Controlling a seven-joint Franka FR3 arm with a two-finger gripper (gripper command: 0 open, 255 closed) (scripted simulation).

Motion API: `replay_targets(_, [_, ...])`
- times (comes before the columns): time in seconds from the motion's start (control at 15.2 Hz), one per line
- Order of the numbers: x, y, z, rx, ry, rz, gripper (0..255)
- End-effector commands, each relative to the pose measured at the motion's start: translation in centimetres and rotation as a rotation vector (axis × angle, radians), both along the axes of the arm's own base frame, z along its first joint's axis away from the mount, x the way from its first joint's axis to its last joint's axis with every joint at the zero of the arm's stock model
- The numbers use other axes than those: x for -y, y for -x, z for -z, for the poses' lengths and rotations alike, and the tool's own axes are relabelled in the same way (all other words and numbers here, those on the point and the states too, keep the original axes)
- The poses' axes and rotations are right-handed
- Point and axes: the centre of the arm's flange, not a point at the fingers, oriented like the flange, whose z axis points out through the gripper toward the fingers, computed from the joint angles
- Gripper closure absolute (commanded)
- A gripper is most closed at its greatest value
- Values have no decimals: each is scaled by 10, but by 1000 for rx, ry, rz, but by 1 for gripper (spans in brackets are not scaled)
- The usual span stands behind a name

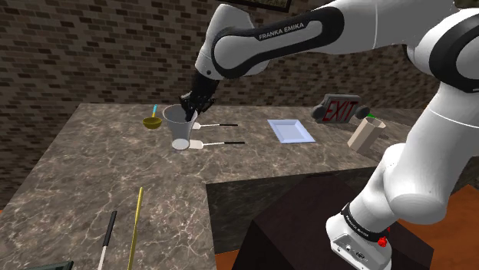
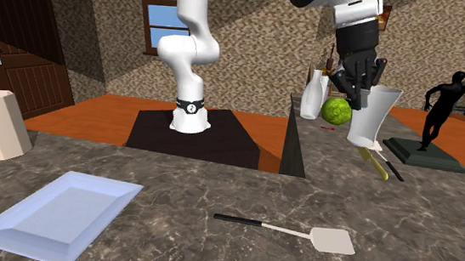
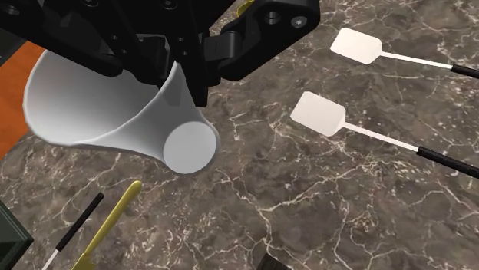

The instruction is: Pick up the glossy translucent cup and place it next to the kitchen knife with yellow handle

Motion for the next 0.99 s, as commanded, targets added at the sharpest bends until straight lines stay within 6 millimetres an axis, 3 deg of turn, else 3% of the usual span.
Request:
replay_targets(0.0, [-28, -1, 4, 0, -1, 2, 255])
replay_targets(0.92, [-210, -12, 33, 0, -1, 2, 255])
